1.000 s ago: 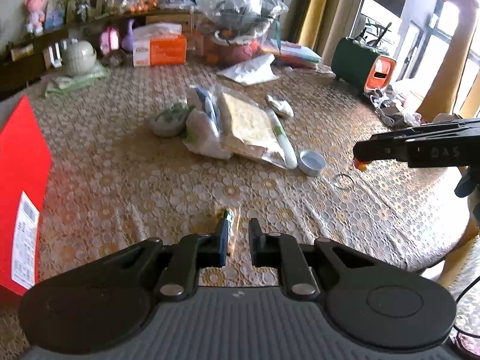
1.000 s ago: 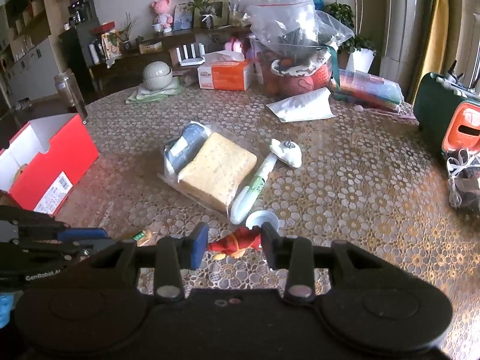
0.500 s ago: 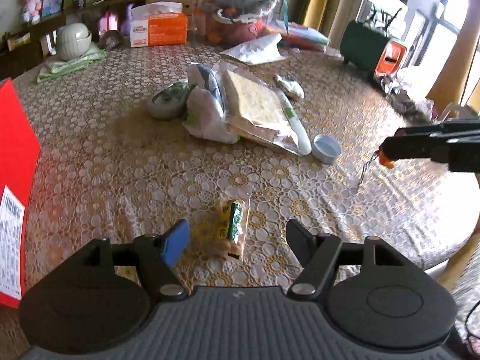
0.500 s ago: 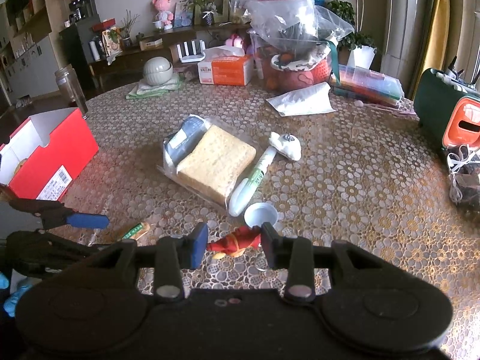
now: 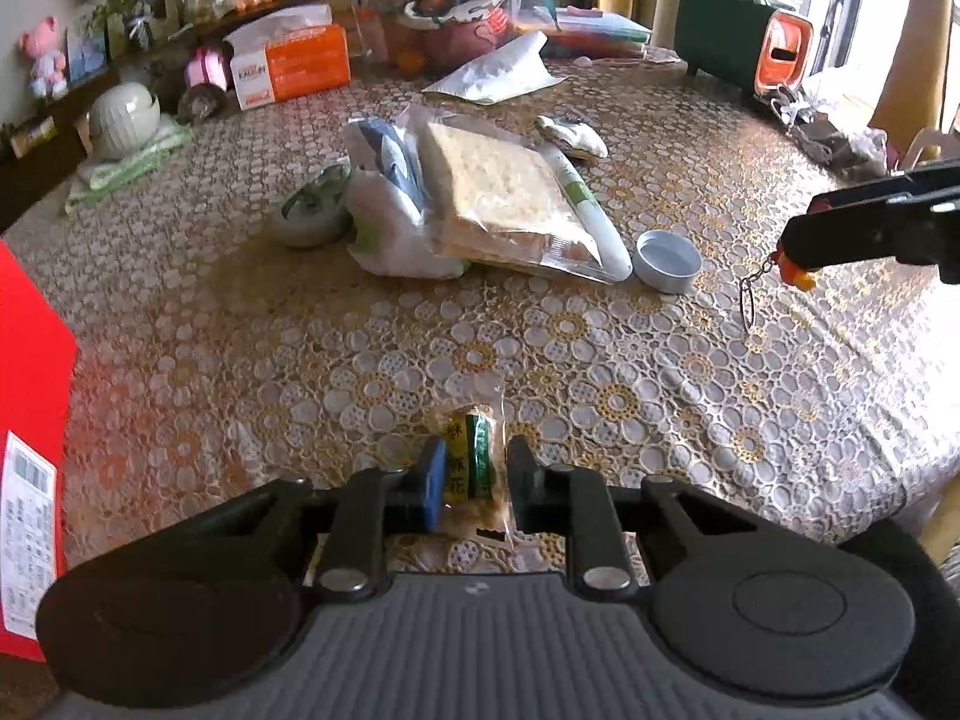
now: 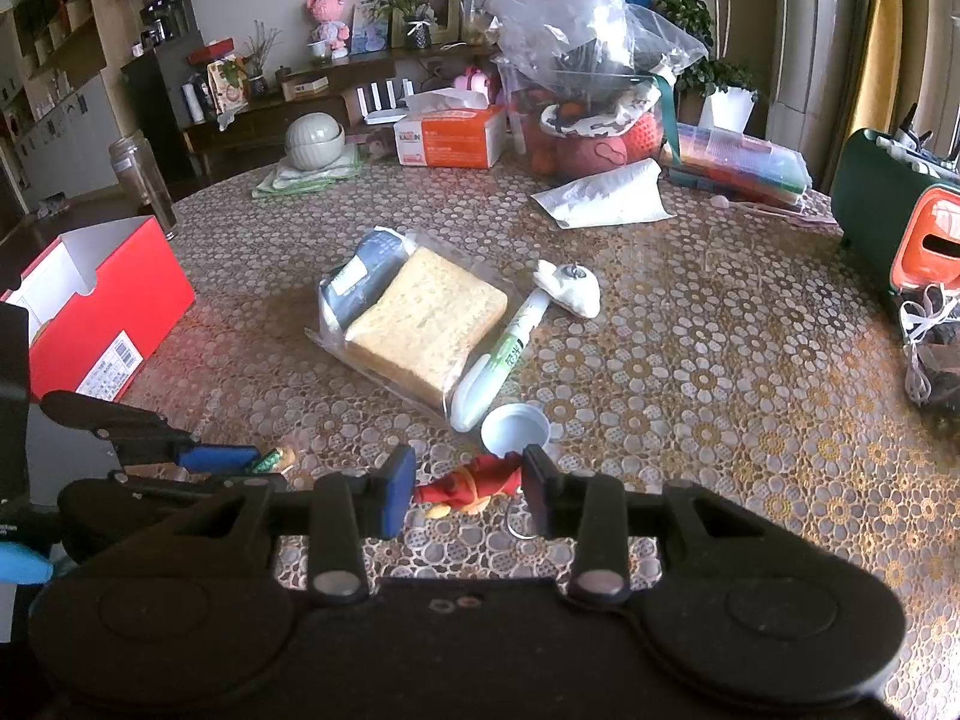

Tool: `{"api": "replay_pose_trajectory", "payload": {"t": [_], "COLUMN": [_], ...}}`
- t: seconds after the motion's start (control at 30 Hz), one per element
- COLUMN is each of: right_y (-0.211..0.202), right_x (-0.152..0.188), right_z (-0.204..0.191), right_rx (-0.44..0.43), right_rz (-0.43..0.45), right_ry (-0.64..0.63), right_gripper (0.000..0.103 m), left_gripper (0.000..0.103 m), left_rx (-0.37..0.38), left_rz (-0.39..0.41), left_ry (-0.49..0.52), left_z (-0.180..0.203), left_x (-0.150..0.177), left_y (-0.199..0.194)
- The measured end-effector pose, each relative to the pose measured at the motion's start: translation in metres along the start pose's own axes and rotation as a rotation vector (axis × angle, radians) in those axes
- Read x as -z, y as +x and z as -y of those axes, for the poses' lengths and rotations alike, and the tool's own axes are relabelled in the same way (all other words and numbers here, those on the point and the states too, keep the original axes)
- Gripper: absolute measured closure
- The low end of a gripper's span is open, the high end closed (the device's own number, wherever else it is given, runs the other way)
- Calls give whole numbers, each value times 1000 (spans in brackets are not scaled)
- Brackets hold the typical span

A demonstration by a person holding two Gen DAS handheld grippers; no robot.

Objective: Organize objects
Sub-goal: 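Carry the snack packet and red toy with both grippers into the shoebox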

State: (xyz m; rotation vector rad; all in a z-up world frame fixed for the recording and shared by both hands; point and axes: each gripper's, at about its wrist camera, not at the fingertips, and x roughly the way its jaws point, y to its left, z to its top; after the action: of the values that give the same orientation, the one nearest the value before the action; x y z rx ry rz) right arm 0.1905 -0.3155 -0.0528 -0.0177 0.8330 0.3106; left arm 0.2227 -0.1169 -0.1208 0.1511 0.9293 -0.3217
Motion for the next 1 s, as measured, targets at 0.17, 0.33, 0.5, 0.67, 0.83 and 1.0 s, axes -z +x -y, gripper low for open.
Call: {"api": "replay_pose_trajectory", "payload": {"t": [0.17, 0.33, 0.5, 0.67, 0.83, 1.0], "right_y": [-5, -11, -20, -25, -28, -30], "right_x": [-4, -11, -21, -31, -47, -73], "right_z": [-4, -11, -26, -48, -79, -114], "right_rx": [6, 0, -17, -36, -65, -120], "right_rz": [3, 12, 31, 43, 58, 89], "right_ry": [-6, -12, -24, -63, -107, -145], "right_gripper": [65, 65, 65, 65, 65, 65], "left_gripper": [83, 83, 83, 83, 83, 83], "left_rx": [23, 43, 56, 56, 51, 13], "left_rz": [-10, -5, 9, 38, 56, 75], "left_ry": [-75, -138, -163, -175, -211, -217], "left_z": [-13, -29, -39, -55, -82, -111], "left_x": [0, 3, 1, -8, -12, -13], "left_y": [-2, -14, -35, -64, -86, -109]}}
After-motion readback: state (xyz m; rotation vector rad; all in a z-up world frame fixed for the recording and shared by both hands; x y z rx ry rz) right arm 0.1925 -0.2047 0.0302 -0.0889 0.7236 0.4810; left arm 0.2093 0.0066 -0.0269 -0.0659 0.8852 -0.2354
